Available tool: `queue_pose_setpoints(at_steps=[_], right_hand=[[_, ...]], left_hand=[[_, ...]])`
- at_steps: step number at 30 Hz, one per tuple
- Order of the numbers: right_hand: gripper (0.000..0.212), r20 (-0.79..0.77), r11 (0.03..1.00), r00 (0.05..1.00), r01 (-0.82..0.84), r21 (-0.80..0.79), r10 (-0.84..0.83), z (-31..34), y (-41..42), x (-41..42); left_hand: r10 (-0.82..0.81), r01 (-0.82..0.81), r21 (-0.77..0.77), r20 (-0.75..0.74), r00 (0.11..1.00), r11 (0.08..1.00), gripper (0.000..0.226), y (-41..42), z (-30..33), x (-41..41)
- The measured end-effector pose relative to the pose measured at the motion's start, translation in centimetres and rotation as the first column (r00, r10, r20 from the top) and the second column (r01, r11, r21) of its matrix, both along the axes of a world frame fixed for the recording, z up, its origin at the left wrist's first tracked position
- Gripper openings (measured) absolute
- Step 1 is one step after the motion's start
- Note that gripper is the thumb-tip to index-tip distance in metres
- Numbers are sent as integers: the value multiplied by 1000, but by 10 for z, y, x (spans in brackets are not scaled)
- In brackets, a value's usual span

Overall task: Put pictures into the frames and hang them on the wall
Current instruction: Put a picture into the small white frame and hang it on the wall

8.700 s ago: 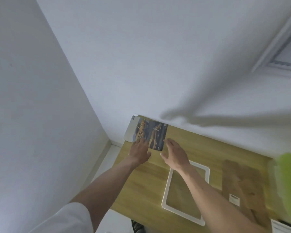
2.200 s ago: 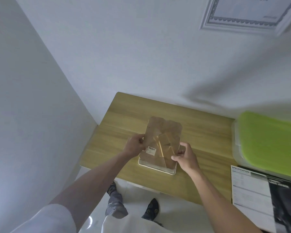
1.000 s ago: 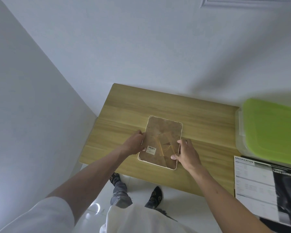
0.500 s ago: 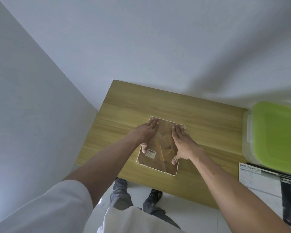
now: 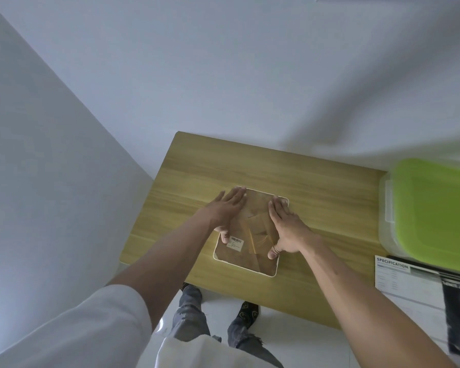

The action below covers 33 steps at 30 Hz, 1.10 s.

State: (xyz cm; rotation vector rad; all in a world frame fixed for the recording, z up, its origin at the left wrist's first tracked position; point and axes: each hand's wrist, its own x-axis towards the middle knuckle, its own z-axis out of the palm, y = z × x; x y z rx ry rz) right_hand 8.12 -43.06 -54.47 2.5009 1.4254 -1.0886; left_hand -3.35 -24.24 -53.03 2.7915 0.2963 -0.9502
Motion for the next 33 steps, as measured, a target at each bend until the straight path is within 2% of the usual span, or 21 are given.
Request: queue_pose_setpoints(at_steps=[3, 5, 7, 9, 11, 12, 14, 16, 17, 18, 20, 22, 23, 26, 28, 30, 33], right_hand=[[145, 21, 994, 997, 71, 77, -73, 0, -12, -8], [135, -57, 956, 968, 250, 151, -244, -3, -27, -20], [124, -177, 855, 879, 473, 211, -443, -5, -39, -35], [112, -258, 756, 799, 599, 262, -544, -7, -45, -50], [99, -366, 664, 711, 699, 267, -601, -6, -44, -60], [94, -440, 597, 636, 764, 245, -634, -5, -42, -63], [69, -576, 421, 455, 884, 201, -679, 2, -41, -63], [37, -675, 233, 293, 955, 181, -677, 13, -43, -59], [26, -700, 168, 242, 970, 174, -672, 21, -45, -58], [18, -721, 124, 207, 978, 166, -661, 28, -48, -57], [10, -754, 69, 172, 984, 166, -634, 39, -53, -57], [12, -760, 73, 196, 979, 193, -620, 50, -55, -59], [16, -754, 85, 212, 975, 204, -622, 55, -55, -61], [25, -737, 110, 257, 964, 243, -625, 75, -53, -69], [32, -682, 147, 324, 941, 306, -656, 91, -49, -78], [46, -615, 200, 415, 899, 389, -670, 113, -41, -91], [39, -649, 246, 533, 840, 483, -544, 151, -24, -110]], left_hand=[[187, -186, -52, 15, 982, 981, 148, -5, 1, -10], [322, -311, -142, 61, 945, 940, 139, -12, -2, -20], [449, -405, -287, 105, 888, 868, 117, -25, 1, -30], [630, -513, -472, 122, 767, 717, 90, -37, 5, -38], [803, -564, -672, 76, 591, 479, 71, -44, 8, -44], [852, -565, -729, 49, 522, 388, 67, -45, 8, -45], [908, -542, -800, 8, 420, 258, 66, -49, 6, -47], [954, -549, -830, -78, 288, 98, 83, -53, 14, -47], [965, -552, -832, -98, 242, 54, 88, -56, 19, -48], [972, -565, -824, -104, 211, 34, 87, -57, 21, -48], [971, -593, -801, -67, 228, 84, 69, -57, 23, -50], [966, -607, -789, -69, 249, 100, 39, -55, 32, -54], [965, -605, -791, -80, 251, 91, 32, -54, 37, -56], [968, -554, -831, -96, 230, 49, 31, -55, 58, -61], [969, -504, -861, -61, 239, 70, 33, -60, 76, -70], [969, -454, -881, 20, 247, 134, 35, -68, 94, -80], [960, -416, -873, 179, 214, 256, 37, -82, 117, -95]])
